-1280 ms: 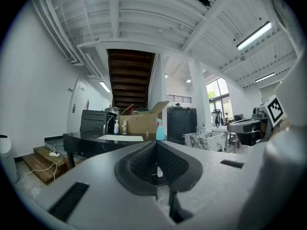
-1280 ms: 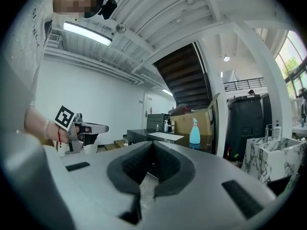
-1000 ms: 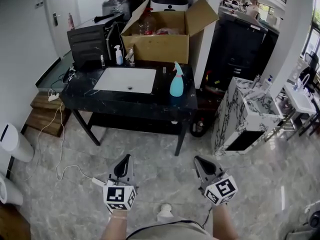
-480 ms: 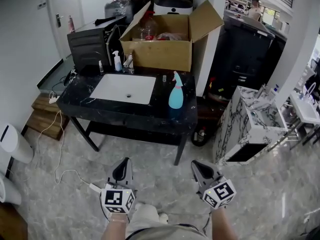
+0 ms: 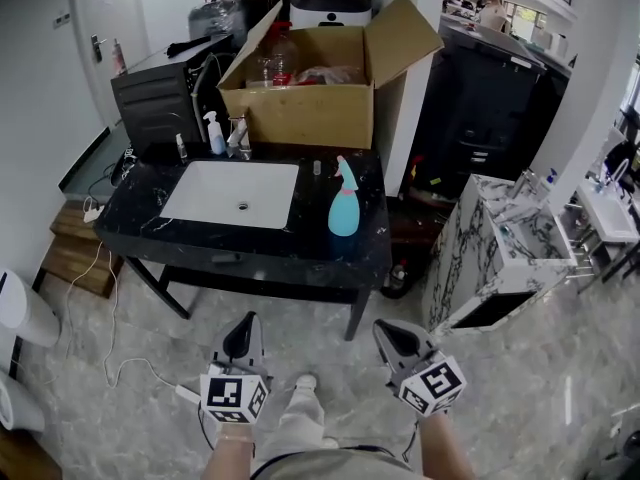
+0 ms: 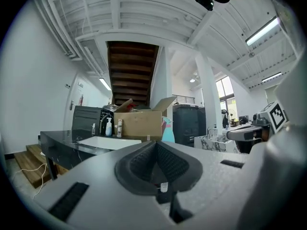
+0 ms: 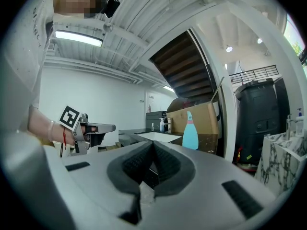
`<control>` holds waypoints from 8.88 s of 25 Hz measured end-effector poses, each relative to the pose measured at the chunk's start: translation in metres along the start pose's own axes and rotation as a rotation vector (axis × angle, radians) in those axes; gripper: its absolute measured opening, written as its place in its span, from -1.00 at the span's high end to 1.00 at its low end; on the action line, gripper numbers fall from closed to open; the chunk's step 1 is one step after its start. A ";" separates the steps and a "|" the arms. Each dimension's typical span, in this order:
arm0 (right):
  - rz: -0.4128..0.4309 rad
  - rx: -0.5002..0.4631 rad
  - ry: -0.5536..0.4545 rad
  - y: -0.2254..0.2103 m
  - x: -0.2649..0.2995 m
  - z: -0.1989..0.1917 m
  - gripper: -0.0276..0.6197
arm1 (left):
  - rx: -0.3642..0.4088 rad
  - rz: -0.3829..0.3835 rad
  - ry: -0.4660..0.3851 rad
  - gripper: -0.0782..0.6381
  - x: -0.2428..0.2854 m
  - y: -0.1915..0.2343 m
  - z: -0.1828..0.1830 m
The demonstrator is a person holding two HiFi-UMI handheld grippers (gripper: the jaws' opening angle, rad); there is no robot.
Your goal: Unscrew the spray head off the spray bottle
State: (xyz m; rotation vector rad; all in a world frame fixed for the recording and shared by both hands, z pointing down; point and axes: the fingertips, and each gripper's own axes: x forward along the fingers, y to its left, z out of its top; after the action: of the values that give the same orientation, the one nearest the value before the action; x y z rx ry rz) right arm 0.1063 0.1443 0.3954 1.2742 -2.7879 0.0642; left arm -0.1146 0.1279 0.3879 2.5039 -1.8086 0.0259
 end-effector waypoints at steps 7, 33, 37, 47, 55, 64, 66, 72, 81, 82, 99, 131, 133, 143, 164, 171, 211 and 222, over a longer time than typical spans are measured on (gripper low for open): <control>-0.004 0.008 0.010 -0.033 0.055 0.002 0.90 | -0.025 -0.029 0.003 0.77 0.060 0.021 -0.003; -0.199 0.051 0.009 -0.141 0.175 0.023 0.89 | -0.049 -0.349 0.022 0.76 0.257 0.033 -0.002; -0.203 0.091 -0.031 -0.158 0.182 0.039 0.68 | -0.068 -0.449 0.025 0.62 0.273 0.007 0.000; -0.095 0.067 0.024 -0.178 0.230 0.052 0.24 | 0.009 -0.634 0.133 -0.22 0.311 -0.059 -0.016; -0.012 -0.008 0.055 -0.179 0.256 0.069 0.25 | 0.087 -0.664 0.155 -0.29 0.341 -0.090 -0.021; 0.008 -0.044 0.065 -0.182 0.261 0.074 0.59 | 0.154 -0.655 0.196 -0.26 0.353 -0.102 -0.036; 0.023 -0.049 0.068 -0.181 0.261 0.074 0.62 | 0.148 -0.669 0.205 -0.18 0.352 -0.104 -0.037; 0.173 -0.082 0.090 -0.181 0.259 0.073 0.63 | 0.141 -0.702 0.211 -0.17 0.352 -0.106 -0.037; 0.298 -0.115 0.122 -0.185 0.261 0.073 0.46 | 0.119 -0.675 0.207 -0.17 0.353 -0.107 -0.037; 0.250 -0.081 0.112 -0.187 0.259 0.069 0.36 | 0.116 -0.670 0.208 -0.17 0.353 -0.106 -0.037; 0.250 -0.089 0.123 -0.180 0.259 0.048 0.50 | 0.112 -0.694 0.225 -0.15 0.351 -0.108 -0.037; -0.204 0.029 0.165 -0.185 0.241 0.045 0.50 | 0.129 -0.621 0.231 -0.14 0.354 -0.106 -0.037; -0.238 0.023 0.183 -0.188 0.243 0.044 0.51 | 0.151 -0.614 0.230 -0.14 0.353 -0.107 -0.037; -0.047 -0.018 0.156 -0.191 0.246 0.044 0.52 | 0.196 -0.666 0.231 -0.12 0.351 -0.109 -0.039; 0.148 0.074 0.052 -0.178 0.238 0.067 -0.13 | 0.207 -0.673 0.242 -0.10 0.353 -0.109 -0.041; -0.003 0.076 0.091 -0.185 0.238 0.061 -0.03 | 0.201 -0.666 0.238 -0.10 0.353 -0.109 -0.041; -0.244 -0.054 0.158 -0.197 0.257 0.079 -0.09 | 0.156 -0.643 0.238 -0.09 0.351 -0.107 -0.043; -0.266 0.002 0.141 -0.232 0.221 0.073 0.03 | 0.149 -0.652 0.232 -0.09 0.350 -0.106 -0.044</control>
State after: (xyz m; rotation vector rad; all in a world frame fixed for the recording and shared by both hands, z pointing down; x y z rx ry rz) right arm 0.1342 -0.1794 0.3438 1.5615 -2.4799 0.1347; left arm 0.0964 -0.1682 0.4443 2.9140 -0.8809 0.4124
